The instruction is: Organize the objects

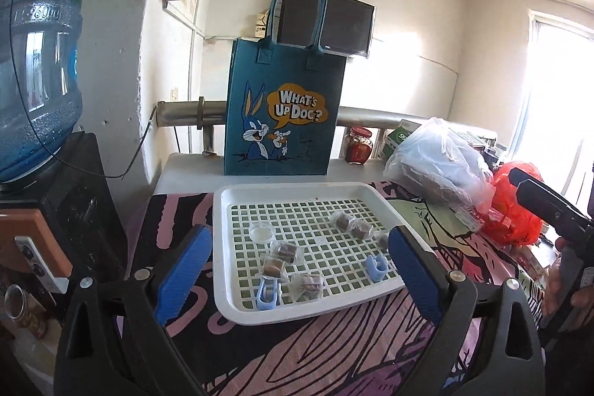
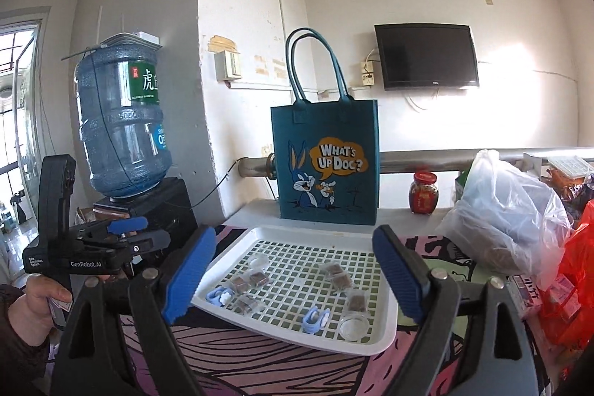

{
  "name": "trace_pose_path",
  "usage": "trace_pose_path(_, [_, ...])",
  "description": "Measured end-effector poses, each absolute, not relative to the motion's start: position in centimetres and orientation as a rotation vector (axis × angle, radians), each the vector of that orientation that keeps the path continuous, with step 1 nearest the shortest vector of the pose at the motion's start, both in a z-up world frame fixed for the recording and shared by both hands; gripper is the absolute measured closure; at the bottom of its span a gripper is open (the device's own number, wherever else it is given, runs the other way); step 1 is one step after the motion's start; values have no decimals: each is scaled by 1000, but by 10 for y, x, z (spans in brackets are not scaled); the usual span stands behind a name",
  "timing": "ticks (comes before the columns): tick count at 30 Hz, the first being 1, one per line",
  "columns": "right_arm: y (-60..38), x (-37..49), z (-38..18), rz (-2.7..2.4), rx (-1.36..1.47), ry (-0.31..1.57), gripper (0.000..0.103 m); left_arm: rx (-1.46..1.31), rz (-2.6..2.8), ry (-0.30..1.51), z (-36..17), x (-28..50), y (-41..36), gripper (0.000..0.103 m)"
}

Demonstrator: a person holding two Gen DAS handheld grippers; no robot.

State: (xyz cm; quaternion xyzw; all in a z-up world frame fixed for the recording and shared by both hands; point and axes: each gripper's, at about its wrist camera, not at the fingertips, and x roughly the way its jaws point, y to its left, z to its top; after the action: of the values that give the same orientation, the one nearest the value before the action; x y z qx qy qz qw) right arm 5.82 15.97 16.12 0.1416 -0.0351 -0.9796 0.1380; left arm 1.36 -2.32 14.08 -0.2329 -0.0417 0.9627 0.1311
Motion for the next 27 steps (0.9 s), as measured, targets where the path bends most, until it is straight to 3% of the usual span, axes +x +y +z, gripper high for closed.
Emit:
trace_pose_path(6, [138, 56, 116, -2821, 605, -11, 15, -832, 2778, -61, 102, 24, -10, 6])
trace_pose_path(14, [140, 23, 49, -2778, 955, -47, 15, -1055, 2748, -58, 48, 9, -5, 6])
trace_pose_path(27, [137, 7, 15, -2785, 1137, 16, 15, -1216, 2678, 2, 15, -7, 10, 6])
